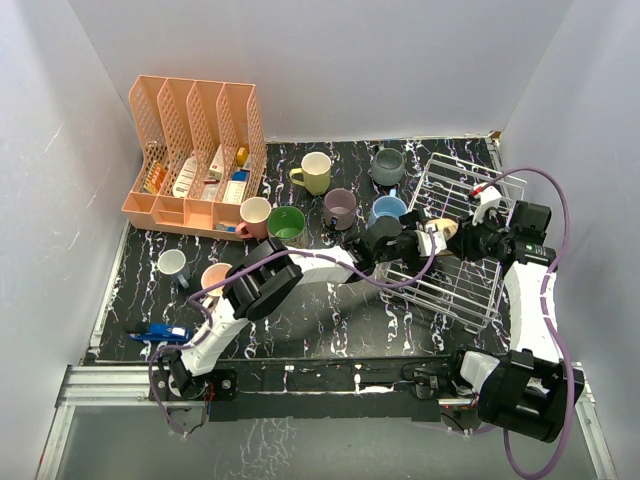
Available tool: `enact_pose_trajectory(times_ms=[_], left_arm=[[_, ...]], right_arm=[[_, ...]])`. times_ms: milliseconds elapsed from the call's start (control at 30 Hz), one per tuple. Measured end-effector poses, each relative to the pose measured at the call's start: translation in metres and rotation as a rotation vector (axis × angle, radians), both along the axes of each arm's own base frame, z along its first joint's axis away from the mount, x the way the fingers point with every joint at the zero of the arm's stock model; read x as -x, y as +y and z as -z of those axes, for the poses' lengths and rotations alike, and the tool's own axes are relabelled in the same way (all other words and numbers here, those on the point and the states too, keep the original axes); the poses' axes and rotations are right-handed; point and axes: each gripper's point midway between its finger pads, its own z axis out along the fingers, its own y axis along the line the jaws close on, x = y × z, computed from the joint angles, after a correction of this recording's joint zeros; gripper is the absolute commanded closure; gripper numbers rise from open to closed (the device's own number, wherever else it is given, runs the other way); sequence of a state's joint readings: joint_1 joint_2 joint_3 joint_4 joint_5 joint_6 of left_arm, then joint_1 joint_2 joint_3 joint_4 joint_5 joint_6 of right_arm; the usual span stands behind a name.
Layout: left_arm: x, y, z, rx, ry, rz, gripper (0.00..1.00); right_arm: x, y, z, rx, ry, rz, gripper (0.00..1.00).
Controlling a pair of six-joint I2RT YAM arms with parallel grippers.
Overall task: Load the cups into the dish rack
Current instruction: Turn the cup upside down in the dish rack.
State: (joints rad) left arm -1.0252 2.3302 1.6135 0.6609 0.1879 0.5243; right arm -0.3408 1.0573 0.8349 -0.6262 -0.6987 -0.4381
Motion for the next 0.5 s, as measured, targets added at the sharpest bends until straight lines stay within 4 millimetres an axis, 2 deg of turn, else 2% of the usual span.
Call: enact_pose_trajectory(times_ms=[500], left_arm=[[0.019,0.02,-0.011,0.005,0.035,0.027,0.03]], right_arm=[[0.007,-0.003,0.008,0.09,-0.101,-0.084,0.92]])
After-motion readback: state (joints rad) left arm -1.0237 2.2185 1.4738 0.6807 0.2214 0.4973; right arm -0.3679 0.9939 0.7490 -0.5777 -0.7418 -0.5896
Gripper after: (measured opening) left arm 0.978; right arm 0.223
